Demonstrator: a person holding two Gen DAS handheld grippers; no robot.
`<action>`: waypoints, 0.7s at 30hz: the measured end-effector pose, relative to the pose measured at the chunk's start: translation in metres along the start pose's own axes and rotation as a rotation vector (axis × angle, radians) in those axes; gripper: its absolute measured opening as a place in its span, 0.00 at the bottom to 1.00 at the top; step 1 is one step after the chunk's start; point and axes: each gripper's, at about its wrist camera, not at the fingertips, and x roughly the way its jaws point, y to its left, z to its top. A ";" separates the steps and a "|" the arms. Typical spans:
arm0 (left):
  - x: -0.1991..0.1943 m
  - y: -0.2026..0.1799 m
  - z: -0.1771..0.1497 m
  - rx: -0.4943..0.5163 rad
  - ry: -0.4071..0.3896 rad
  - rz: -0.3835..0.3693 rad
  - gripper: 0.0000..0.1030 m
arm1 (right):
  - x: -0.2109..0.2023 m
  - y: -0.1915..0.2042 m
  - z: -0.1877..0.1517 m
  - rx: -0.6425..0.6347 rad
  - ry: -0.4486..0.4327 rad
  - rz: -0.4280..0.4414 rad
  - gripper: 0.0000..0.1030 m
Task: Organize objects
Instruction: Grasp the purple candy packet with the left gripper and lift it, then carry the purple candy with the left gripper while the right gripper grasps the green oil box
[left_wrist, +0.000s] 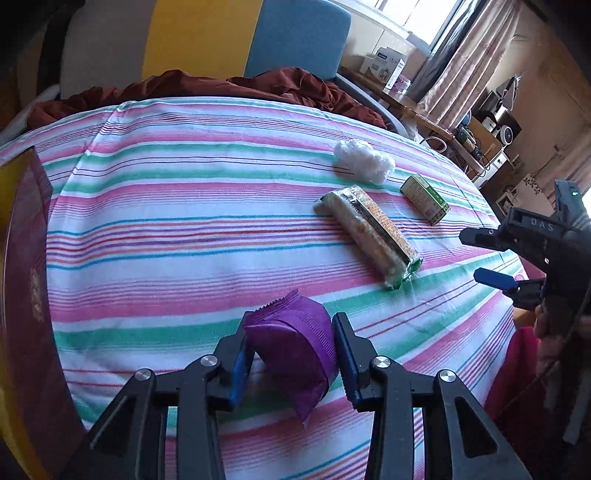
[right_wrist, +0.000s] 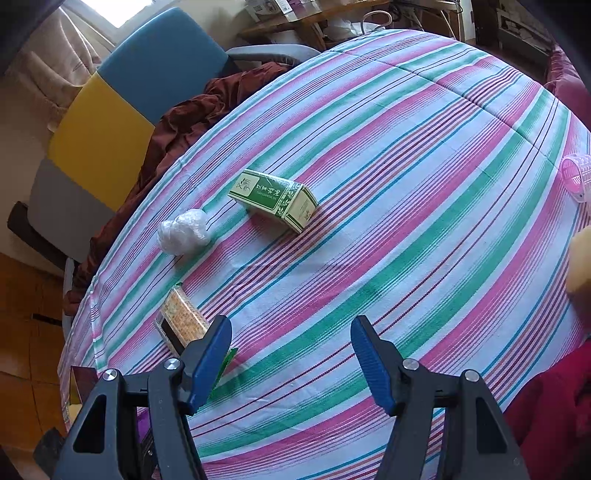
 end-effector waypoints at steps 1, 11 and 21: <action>-0.002 0.000 -0.004 0.010 -0.005 0.003 0.40 | 0.000 0.002 -0.001 -0.010 -0.002 -0.004 0.66; 0.000 0.004 -0.004 0.024 -0.006 -0.022 0.40 | 0.000 0.043 -0.012 -0.213 -0.010 -0.039 0.66; 0.001 0.007 -0.004 0.012 -0.012 -0.049 0.40 | 0.002 0.062 0.046 -0.378 -0.098 -0.217 0.66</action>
